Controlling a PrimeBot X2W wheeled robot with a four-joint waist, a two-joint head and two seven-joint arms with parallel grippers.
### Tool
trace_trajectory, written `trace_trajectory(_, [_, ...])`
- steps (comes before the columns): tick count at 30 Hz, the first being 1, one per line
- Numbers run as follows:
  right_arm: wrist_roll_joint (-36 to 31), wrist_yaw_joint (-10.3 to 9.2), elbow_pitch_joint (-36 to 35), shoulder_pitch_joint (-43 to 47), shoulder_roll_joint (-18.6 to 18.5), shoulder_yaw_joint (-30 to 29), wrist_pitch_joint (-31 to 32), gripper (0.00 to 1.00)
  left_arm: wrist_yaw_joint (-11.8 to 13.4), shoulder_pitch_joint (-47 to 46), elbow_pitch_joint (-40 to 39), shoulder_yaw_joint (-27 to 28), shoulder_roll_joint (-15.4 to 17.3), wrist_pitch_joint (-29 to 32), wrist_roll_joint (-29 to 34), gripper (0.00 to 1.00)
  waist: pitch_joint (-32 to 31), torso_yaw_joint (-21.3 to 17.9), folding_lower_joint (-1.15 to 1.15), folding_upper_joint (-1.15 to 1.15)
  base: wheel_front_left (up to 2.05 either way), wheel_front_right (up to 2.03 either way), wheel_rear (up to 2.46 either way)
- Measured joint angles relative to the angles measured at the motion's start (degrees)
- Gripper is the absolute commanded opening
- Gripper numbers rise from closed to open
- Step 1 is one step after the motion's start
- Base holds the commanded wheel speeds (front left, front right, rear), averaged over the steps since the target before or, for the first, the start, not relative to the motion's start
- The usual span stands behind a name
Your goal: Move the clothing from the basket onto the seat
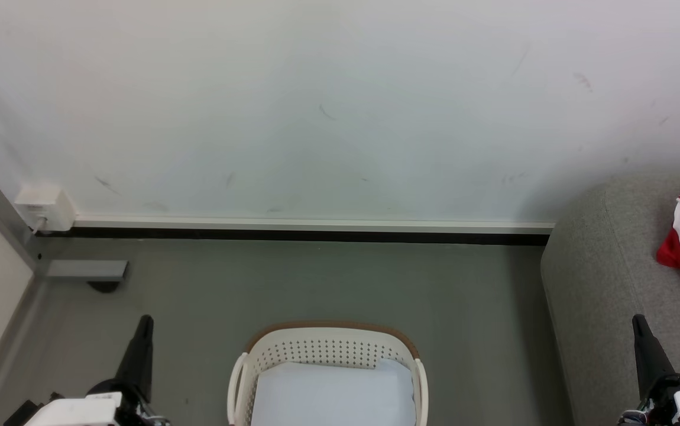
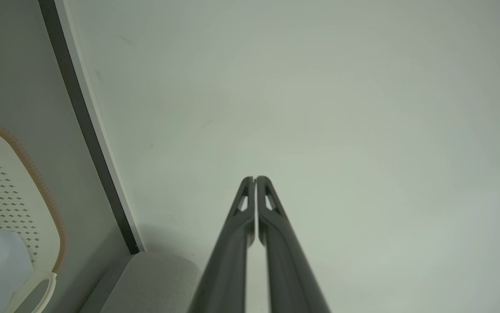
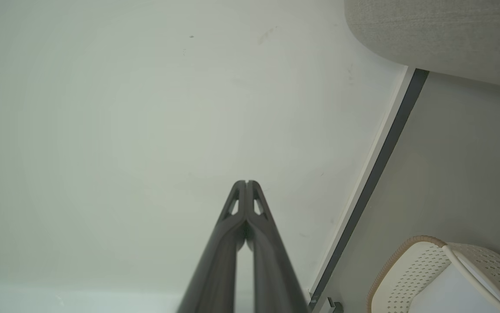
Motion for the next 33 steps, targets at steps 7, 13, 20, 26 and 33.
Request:
trace_trajectory(7, [0.00, 0.00, 0.00, 0.00, 0.00, 0.00, 0.00, 0.00, 0.00, 0.00, 0.00, 0.00, 0.00, 0.00, 0.00, 0.00, 0.00, 0.00, 0.00, 0.00, 0.00, 0.00, 0.00])
trace_trajectory(13, [0.00, 0.00, 0.00, 0.00, 0.00, 0.00, 0.00, 0.00, 0.00, 0.00, 0.00, 0.00, 0.00, 0.00, 0.00, 0.00, 0.00, 0.00, 0.00, 0.00, 0.00, 0.00, 0.00])
trace_trajectory(20, [0.00, 0.00, 0.00, 0.00, 0.00, 0.01, 0.00, 0.00, 0.00, 0.00, 0.00, 0.00, 0.00, 0.00, 0.00, 0.00, 0.00, 0.00, 0.00, 0.00, 0.00, 0.00, 0.00])
trace_trajectory(26, [0.00, 0.00, 0.00, 0.00, 0.00, 0.01, 0.00, 0.00, 0.00, 0.00, 0.00, 0.00, 0.00, 0.00, 0.00, 0.00, 0.00, 0.00, 0.00, 0.00, 0.00, 0.00, 0.00])
trace_trajectory(33, [0.00, 0.00, 0.00, 0.00, 0.00, 0.01, 0.00, 0.00, 0.00, 0.00, 0.00, 0.00, 0.00, 0.00, 0.00, 0.00, 0.00, 0.00, 0.00, 0.00, 0.00, 0.00, 0.00])
